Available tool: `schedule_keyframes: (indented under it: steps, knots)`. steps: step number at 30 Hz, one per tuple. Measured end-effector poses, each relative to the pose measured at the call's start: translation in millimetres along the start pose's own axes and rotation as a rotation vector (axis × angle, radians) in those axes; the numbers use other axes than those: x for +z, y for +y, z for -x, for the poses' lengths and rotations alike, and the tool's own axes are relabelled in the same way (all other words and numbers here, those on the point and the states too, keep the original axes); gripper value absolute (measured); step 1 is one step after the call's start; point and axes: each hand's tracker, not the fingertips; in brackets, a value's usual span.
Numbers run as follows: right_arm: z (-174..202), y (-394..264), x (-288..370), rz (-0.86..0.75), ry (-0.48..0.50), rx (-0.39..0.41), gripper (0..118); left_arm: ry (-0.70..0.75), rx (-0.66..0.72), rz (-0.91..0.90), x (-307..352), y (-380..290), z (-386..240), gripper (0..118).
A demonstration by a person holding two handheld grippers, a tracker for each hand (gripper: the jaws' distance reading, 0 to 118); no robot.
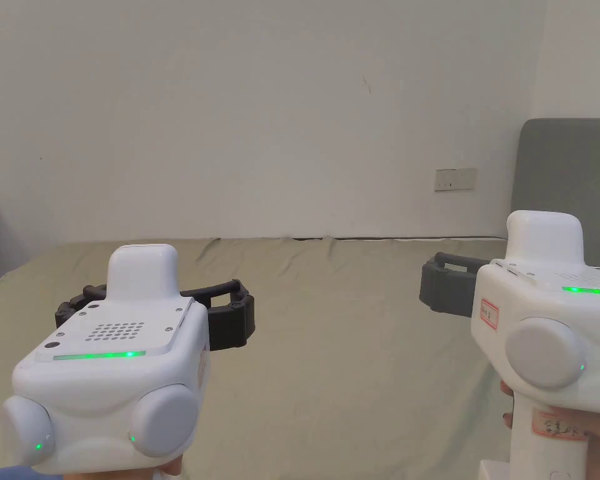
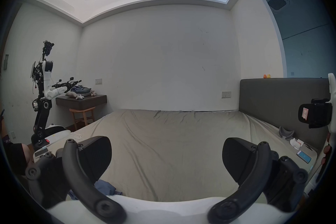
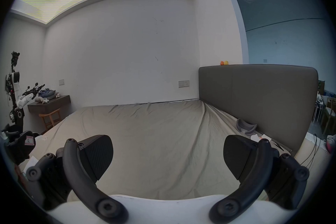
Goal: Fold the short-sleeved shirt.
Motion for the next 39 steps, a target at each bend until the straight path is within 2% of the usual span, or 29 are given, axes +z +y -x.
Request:
schedule_keyframes:
  steps: [6,11,17,21,28,33,39]
  knots:
    - [-1.1,0.0,3.2,-0.012,0.046,-0.016,118,-0.009,0.018,0.012,-1.4,0.4,2.5,118]
    - [1.2,-0.4,6.3,-0.017,0.043,0.008,118,-0.001,0.009,0.018,-3.1,-1.7,5.1,118]
    - [0.0,-2.0,8.5,-0.011,0.089,-0.018,118,-0.003,0.02,0.034,-0.5,-2.1,5.1,118]
    - [0.1,-3.1,9.2,-0.03,0.055,-0.017,118,0.009,0.01,0.042,-0.8,-1.8,3.6,118]
    - [0.4,-2.4,13.0,-0.054,0.051,-0.013,118,-0.012,0.025,0.047,-0.1,-2.0,1.2,118]
    - [4.2,-4.3,10.8,-0.049,0.004,0.029,118,-0.006,0.002,0.049,1.0,0.7,-3.5,118]
    - [5.7,-8.8,10.8,-0.057,0.006,0.03,118,-0.026,0.023,0.057,2.0,1.6,-3.3,118]
